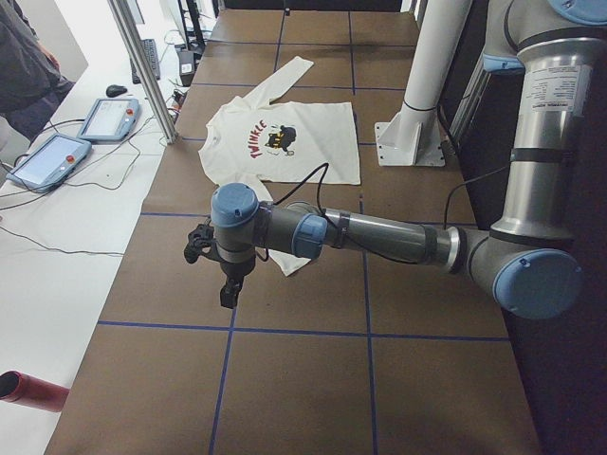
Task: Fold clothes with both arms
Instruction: 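Move the right gripper toward the sleeve cuff nearest it, then lower the right gripper and grasp the sleeve cuff, then carry the sleeve across the shirt toward the collar and release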
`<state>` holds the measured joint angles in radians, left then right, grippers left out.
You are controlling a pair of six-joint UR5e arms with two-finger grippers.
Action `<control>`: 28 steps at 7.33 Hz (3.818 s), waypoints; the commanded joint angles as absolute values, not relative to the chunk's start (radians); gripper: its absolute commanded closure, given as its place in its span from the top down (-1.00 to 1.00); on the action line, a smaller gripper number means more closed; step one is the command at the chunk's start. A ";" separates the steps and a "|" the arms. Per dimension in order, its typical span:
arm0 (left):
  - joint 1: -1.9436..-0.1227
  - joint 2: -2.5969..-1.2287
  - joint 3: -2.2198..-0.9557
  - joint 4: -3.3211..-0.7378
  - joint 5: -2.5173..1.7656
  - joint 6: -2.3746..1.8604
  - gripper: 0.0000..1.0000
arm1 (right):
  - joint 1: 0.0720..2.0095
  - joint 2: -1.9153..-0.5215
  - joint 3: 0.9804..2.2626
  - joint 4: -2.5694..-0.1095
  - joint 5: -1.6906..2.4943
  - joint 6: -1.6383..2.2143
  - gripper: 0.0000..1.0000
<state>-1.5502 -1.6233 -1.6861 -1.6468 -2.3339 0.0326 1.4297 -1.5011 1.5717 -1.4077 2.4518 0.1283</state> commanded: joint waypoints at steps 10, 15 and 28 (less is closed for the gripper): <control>-1.543 -1.595 -1.704 -1.752 -2.378 0.040 1.00 | 1.028 -1.631 1.514 -0.963 2.255 0.670 0.99; -1.543 -1.597 -1.703 -1.767 -2.378 0.040 1.00 | 1.008 -1.626 1.514 -0.966 2.255 0.670 -0.42; -1.543 -1.597 -1.701 -1.767 -2.379 0.038 0.99 | 1.002 -0.724 1.357 -1.131 2.358 1.006 -1.00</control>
<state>-1.5426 -1.5969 -1.7012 -1.7672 -2.3792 0.0384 1.0330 -0.9339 1.4836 -1.1218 2.3550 0.9483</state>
